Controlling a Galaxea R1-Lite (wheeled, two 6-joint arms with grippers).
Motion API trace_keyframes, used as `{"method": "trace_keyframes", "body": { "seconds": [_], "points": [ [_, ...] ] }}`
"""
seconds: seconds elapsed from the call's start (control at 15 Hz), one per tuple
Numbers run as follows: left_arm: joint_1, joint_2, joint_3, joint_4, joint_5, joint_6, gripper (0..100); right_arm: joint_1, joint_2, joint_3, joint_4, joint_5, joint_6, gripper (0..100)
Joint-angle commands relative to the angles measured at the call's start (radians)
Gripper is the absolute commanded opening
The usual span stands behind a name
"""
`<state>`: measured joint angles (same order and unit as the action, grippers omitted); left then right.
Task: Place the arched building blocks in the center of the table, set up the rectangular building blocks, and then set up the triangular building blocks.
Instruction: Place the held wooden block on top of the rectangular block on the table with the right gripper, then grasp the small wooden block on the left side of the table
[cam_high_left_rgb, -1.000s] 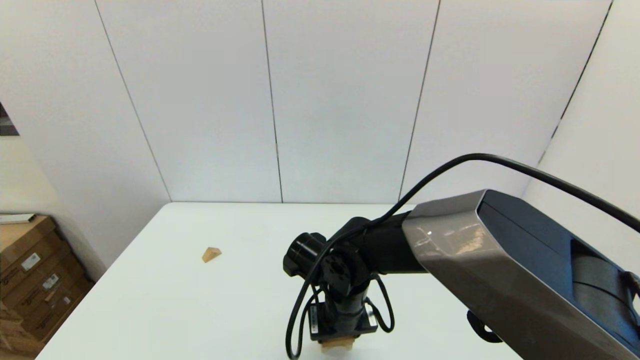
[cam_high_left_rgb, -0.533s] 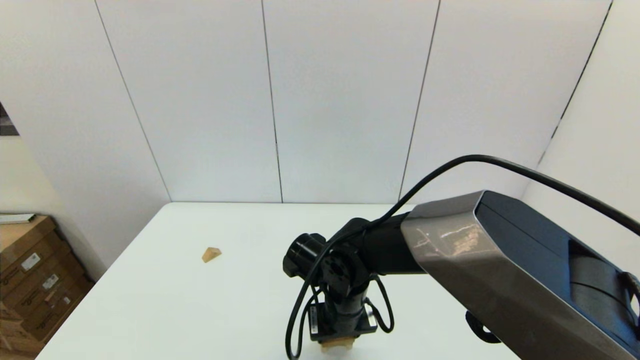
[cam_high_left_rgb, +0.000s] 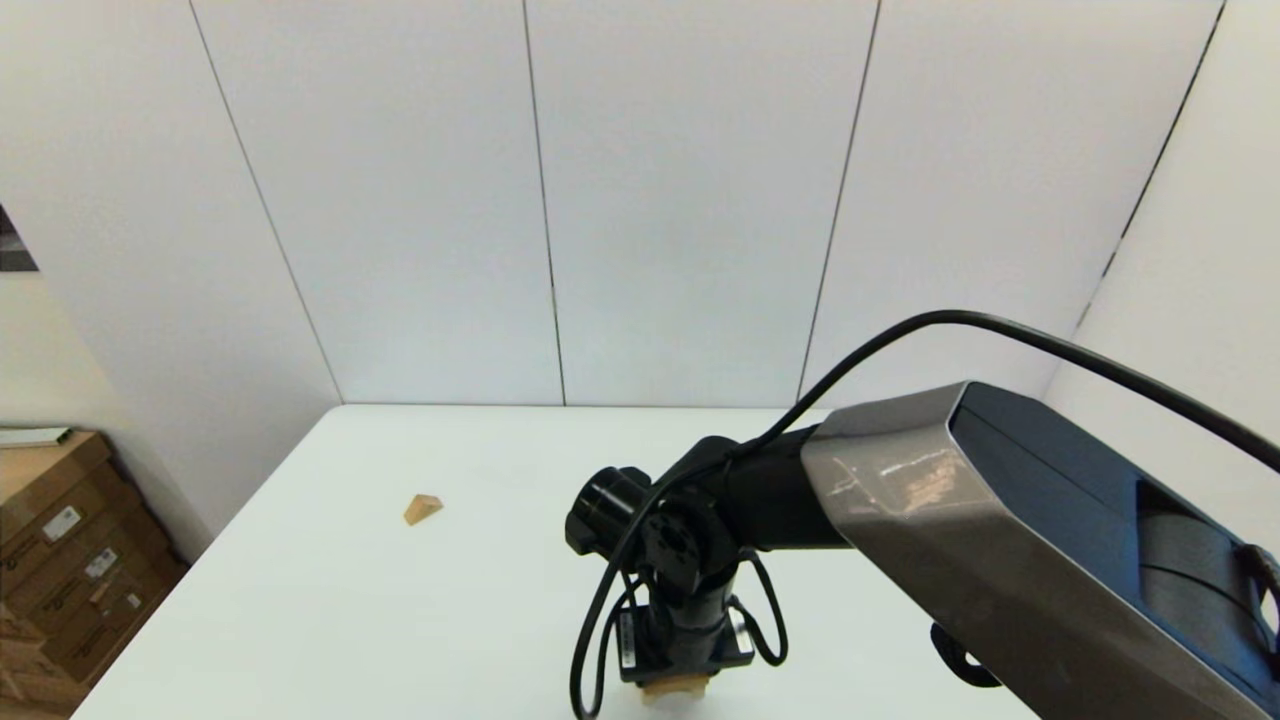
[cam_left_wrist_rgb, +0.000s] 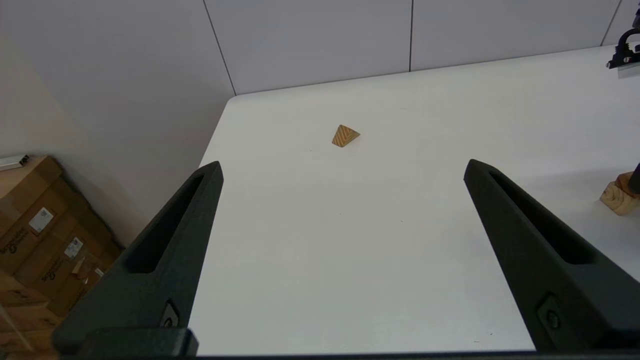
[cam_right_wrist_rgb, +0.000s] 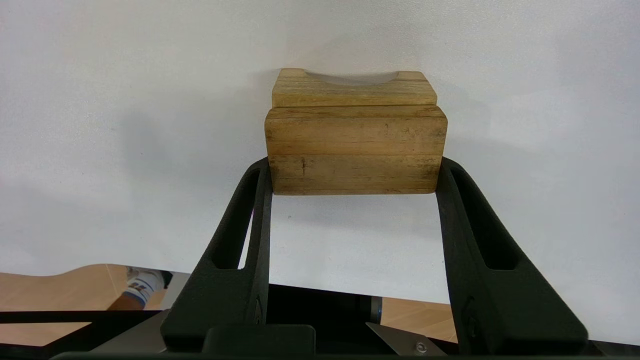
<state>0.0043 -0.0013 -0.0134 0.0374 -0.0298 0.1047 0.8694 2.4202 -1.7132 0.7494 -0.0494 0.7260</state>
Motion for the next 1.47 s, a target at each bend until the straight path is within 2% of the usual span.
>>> {"method": "trace_keyframes", "body": {
  "seconds": [0.07,0.2,0.27,0.8,1.07,1.13,1.33,1.47],
  "points": [
    [0.000,0.001,0.000,-0.001,-0.001,0.001,100,0.000,-0.001,0.000,0.004,0.000,0.004,0],
    [0.000,0.001,0.000,-0.001,-0.001,0.001,100,0.000,-0.004,0.000,0.005,-0.001,0.003,0],
    [0.000,0.001,0.000,-0.001,-0.001,0.001,100,0.002,-0.006,0.001,0.005,-0.001,0.001,100],
    [0.000,0.001,0.000,-0.001,-0.001,0.001,100,0.011,-0.039,-0.002,0.004,-0.004,0.001,100],
    [0.000,0.001,-0.002,-0.001,-0.001,0.001,100,-0.024,-0.251,0.001,0.013,-0.004,-0.005,100],
    [0.000,0.001,-0.002,-0.001,-0.002,0.004,100,-0.050,-0.339,0.003,0.015,-0.027,-0.007,100],
    [0.000,0.001,-0.002,0.001,-0.002,0.003,100,-0.136,-0.567,0.043,0.015,-0.168,0.003,100],
    [0.000,0.001,0.000,-0.001,-0.001,0.000,100,-0.182,-0.776,0.121,0.019,-0.190,-0.005,100]
  ]
}}
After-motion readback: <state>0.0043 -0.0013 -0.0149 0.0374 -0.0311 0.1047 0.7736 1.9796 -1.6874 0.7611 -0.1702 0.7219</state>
